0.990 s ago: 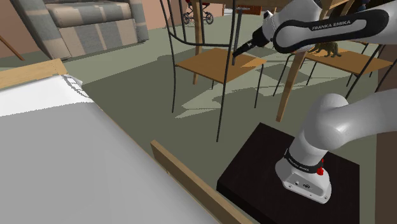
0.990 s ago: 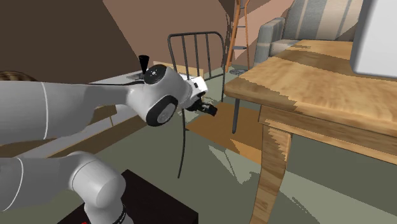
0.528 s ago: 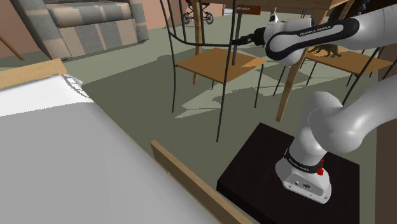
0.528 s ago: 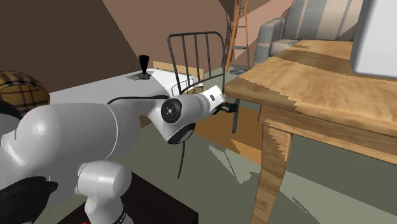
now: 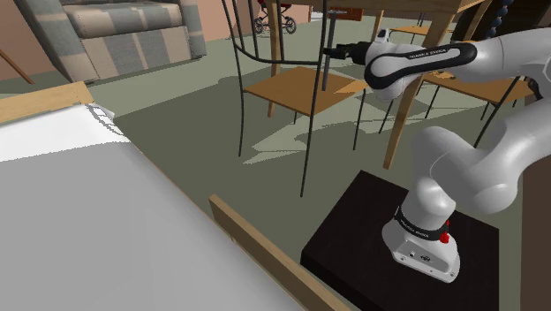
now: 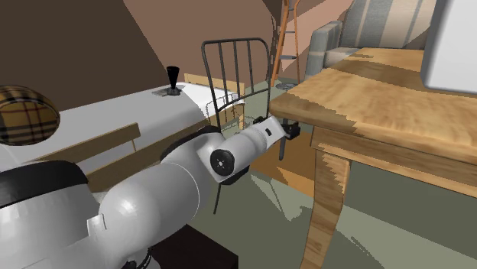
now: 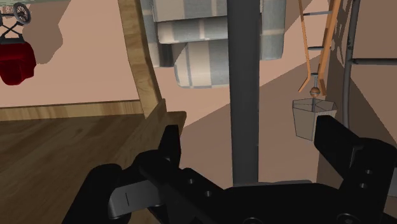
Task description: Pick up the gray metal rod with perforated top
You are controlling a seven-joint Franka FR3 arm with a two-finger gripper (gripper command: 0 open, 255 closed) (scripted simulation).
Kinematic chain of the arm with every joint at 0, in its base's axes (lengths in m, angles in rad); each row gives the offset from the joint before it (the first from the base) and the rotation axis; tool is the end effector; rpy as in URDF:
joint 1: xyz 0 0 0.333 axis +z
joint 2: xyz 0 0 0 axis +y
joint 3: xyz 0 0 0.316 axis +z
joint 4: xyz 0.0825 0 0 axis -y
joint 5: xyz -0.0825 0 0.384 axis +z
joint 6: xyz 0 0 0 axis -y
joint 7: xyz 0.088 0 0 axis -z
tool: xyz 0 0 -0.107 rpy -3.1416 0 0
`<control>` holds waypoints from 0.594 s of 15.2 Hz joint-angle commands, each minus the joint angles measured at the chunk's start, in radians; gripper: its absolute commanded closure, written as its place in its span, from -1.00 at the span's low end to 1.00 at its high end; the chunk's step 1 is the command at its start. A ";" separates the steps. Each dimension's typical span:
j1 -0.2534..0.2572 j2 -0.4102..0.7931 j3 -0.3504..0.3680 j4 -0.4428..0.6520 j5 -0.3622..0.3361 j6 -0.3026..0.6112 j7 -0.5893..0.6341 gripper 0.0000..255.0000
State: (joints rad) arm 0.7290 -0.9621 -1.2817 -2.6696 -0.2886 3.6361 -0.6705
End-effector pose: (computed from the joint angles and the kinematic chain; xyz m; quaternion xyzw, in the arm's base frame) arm 0.3479 -0.2715 0.4820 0.7187 -0.0340 0.6937 0.0332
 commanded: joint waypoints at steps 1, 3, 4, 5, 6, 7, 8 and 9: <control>0.025 -0.008 -0.037 -0.006 -0.013 0.024 -0.016 -1.00; 0.049 -0.020 -0.079 -0.016 -0.030 0.049 -0.034 -1.00; 0.049 -0.020 -0.079 -0.016 -0.030 0.049 -0.034 -1.00; 0.049 -0.020 -0.079 -0.016 -0.030 0.049 -0.034 -1.00; 0.049 -0.018 -0.077 -0.015 -0.028 0.049 -0.033 1.00; 0.048 -0.018 -0.076 -0.015 -0.028 0.049 -0.033 1.00; 0.049 -0.018 -0.076 -0.016 -0.028 0.049 -0.033 1.00; 0.049 -0.018 -0.077 -0.015 -0.028 0.049 -0.033 1.00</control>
State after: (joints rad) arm 0.7776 -0.9798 -1.3577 -2.6849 -0.3167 3.6850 -0.7032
